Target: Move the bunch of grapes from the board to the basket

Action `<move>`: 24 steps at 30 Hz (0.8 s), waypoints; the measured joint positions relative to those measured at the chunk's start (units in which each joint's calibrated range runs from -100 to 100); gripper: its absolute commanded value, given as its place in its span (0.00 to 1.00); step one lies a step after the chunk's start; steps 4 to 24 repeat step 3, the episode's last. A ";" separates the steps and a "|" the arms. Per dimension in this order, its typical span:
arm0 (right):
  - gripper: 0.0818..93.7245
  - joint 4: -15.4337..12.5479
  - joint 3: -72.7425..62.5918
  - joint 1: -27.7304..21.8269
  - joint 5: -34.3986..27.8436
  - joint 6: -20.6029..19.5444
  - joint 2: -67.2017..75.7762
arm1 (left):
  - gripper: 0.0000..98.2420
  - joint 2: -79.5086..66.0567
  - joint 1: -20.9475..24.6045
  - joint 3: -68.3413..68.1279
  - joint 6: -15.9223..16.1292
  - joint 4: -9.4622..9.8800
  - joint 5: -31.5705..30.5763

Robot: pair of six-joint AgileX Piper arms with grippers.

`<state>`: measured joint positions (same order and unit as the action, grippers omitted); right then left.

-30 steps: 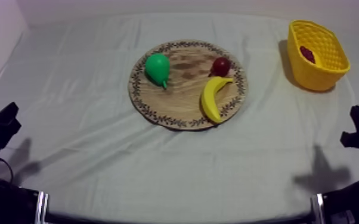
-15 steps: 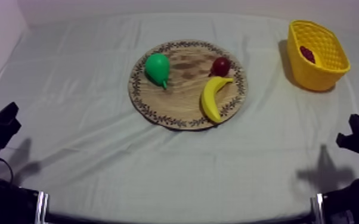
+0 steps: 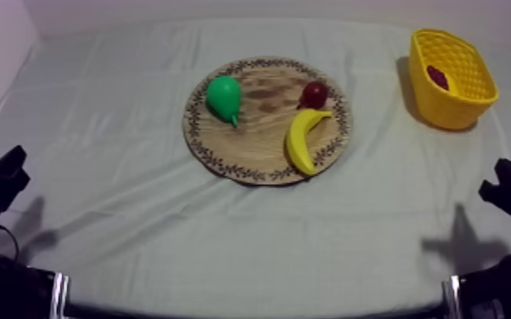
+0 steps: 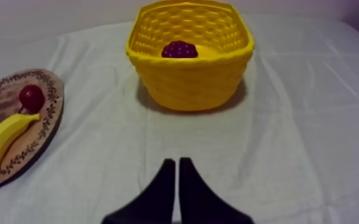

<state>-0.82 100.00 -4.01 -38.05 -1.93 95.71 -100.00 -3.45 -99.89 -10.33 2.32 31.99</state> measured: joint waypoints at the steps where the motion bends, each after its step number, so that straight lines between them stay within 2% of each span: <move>1: 0.00 0.00 0.00 0.12 0.00 0.00 0.00 | 0.00 0.00 0.00 0.00 0.00 0.00 0.00; 24: 0.00 0.00 0.00 0.26 0.00 0.23 0.00 | 0.00 0.00 0.00 0.00 0.00 0.00 0.00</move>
